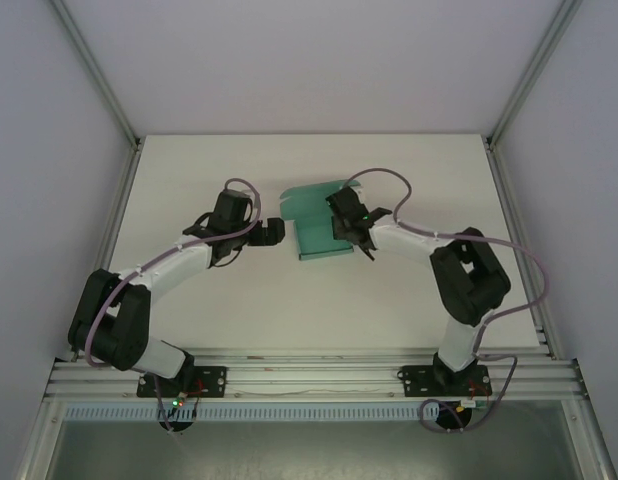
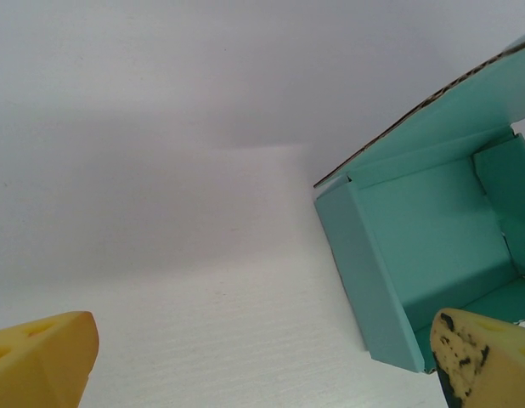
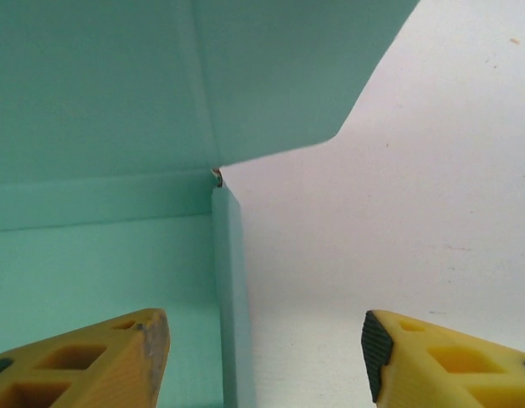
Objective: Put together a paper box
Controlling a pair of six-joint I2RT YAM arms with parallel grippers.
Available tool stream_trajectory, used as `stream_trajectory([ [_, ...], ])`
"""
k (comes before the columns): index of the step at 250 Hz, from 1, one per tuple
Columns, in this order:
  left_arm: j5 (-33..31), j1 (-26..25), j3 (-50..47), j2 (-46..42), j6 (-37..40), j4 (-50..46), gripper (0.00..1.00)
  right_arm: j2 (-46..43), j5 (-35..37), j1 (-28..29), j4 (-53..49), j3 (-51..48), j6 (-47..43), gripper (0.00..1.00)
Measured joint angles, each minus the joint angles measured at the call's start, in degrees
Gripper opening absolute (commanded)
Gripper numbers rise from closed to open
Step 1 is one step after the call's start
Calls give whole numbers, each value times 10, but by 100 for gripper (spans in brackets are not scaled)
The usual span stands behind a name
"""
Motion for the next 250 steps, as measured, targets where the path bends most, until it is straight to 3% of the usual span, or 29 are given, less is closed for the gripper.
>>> stream_trajectory([
  [32, 2, 0, 22, 0, 20, -18, 100, -43, -61, -21, 32, -34, -29, 78],
  [61, 7, 0, 56, 0, 56, -36, 100, -79, -155, -64, 48, -44, -98, 100],
  [110, 56, 4, 131, 21, 147, -64, 100, -92, -325, -135, 3, 21, -288, 100],
  [151, 90, 7, 193, 70, 231, -100, 100, -43, -399, -154, -93, 155, -464, 100],
  [175, 108, 11, 224, 97, 281, -131, 100, 7, -425, -160, -173, 239, -572, 96],
  [204, 120, 14, 279, 138, 328, -177, 99, 80, -440, -165, -279, 337, -667, 82],
  [222, 126, 15, 316, 166, 356, -200, 90, 127, -441, -167, -339, 393, -706, 67],
  [250, 134, 14, 366, 204, 394, -240, 74, 179, -438, -169, -409, 451, -744, 61],
])
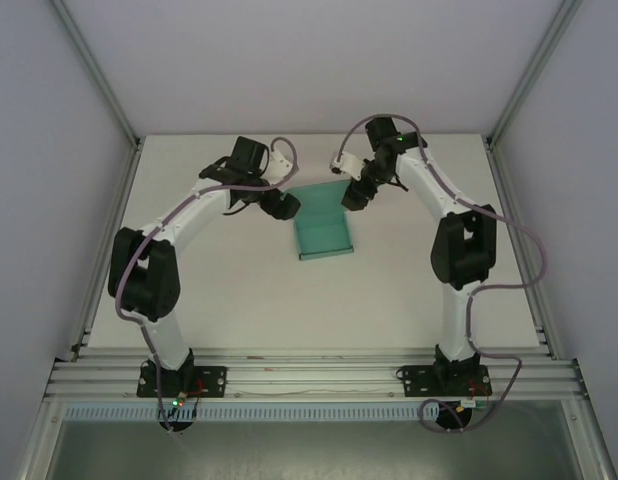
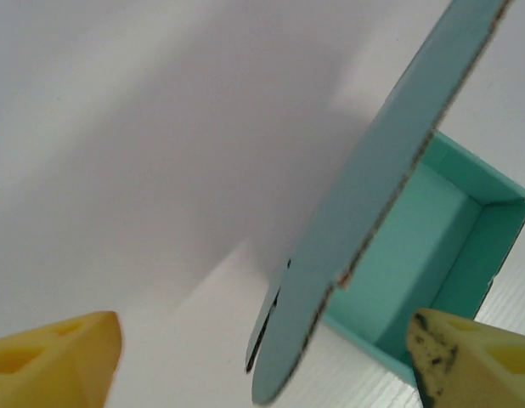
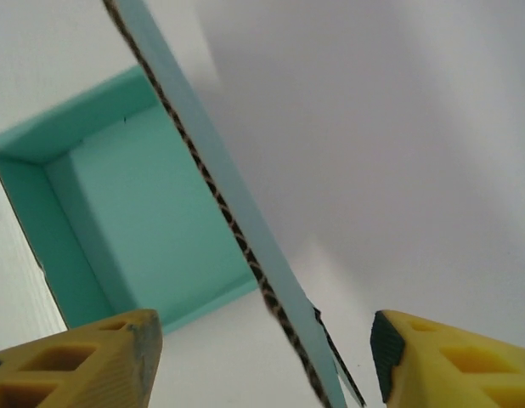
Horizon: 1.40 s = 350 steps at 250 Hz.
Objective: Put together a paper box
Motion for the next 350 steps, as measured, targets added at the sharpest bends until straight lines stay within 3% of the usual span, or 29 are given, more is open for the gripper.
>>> stream_trajectory([
  [39, 6, 0, 33, 31, 37, -43, 53, 20, 14, 0, -46, 21, -21, 50],
  [106, 11, 0, 35, 33, 47, -52, 32, 21, 36, 0, -60, 22, -18, 29],
  [155, 17, -1, 50, 42, 47, -57, 0, 20, 47, 0, -60, 22, -10, 17],
  [217, 5, -12, 50, 42, 29, -51, 0, 19, 60, 0, -55, 18, 14, 9],
  [267, -8, -14, 38, 39, -28, -12, 0, -24, 70, 5, -6, -46, 60, 4],
  [350, -21, -23, -37, -2, -158, 87, 0, -92, 137, 29, 99, -140, 273, 4],
])
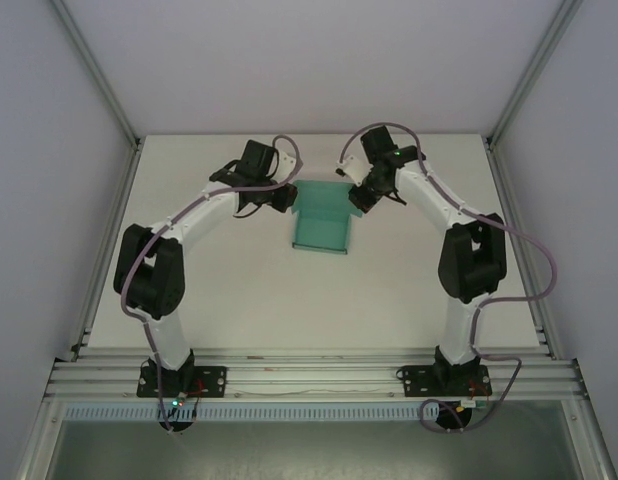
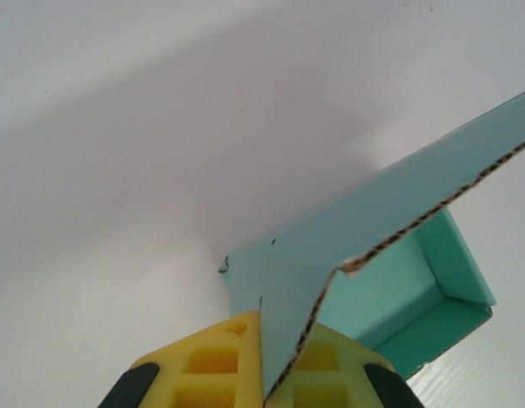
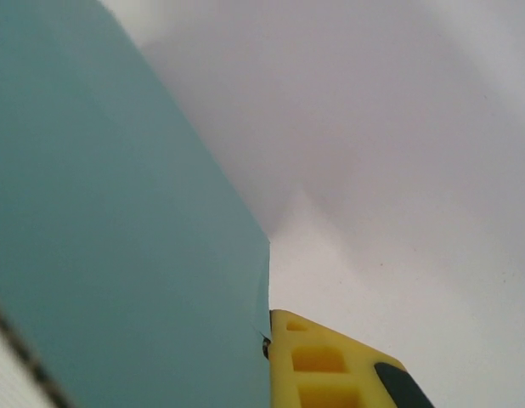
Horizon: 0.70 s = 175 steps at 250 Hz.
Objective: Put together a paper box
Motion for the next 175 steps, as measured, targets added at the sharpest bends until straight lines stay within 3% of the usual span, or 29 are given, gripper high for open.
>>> stream_trajectory([
  [96, 17, 0, -43, -4, -84, 88, 0, -46, 58, 27, 167, -125, 262, 5],
  [175, 24, 1, -53, -3, -98, 121, 0, -43, 108, 42, 149, -99, 348, 6],
])
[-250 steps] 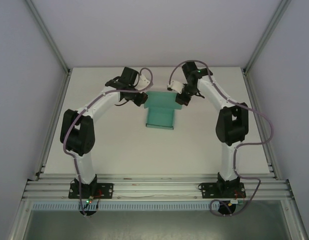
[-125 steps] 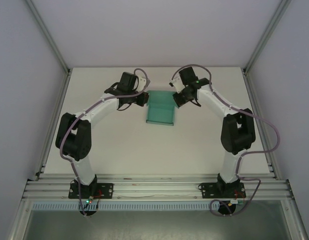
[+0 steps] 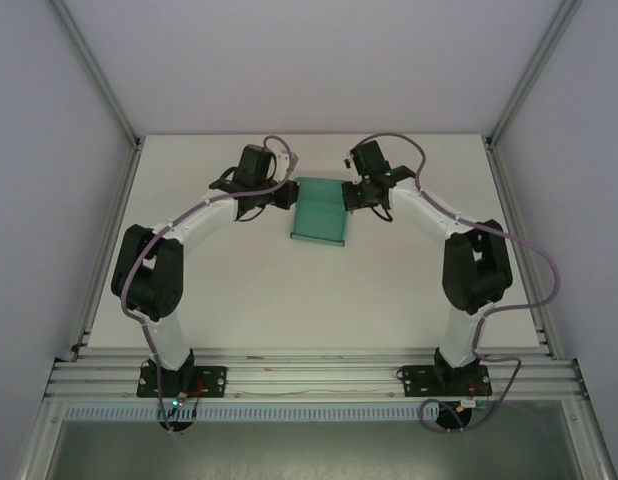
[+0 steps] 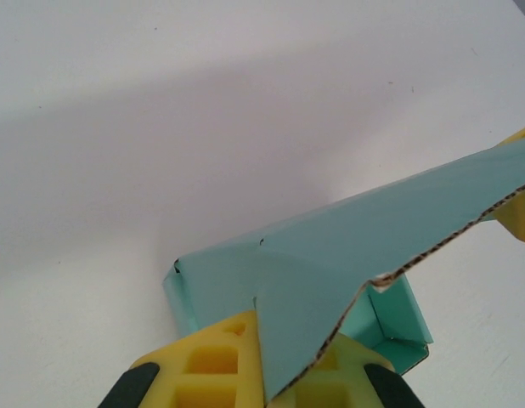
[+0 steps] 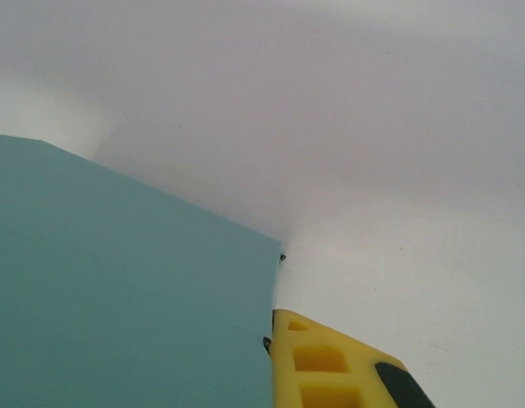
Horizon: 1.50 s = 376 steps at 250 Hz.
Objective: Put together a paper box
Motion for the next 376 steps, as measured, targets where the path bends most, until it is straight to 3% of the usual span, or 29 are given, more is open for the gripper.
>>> stream_trajectory([
  [86, 15, 0, -14, 2, -4, 20, 0, 43, 36, 6, -38, 60, 119, 0],
  [157, 21, 4, -32, 11, -38, 47, 0, 37, 108, 33, 46, 2, 177, 0],
  [252, 42, 10, -45, 18, -119, 96, 0, 11, 186, 73, 118, -68, 188, 0],
  [336, 36, 10, -67, 25, -121, 106, 0, 5, 202, 76, 181, -114, 157, 0],
  [343, 33, 10, -72, 23, -119, 106, 10, 4, 202, 76, 181, -117, 152, 0],
  [355, 28, 9, -83, 18, -117, 105, 39, 4, 197, 76, 182, -122, 144, 0],
  [376, 2, 3, -99, -5, -100, 79, 62, 0, 178, 81, 186, -125, 127, 0],
])
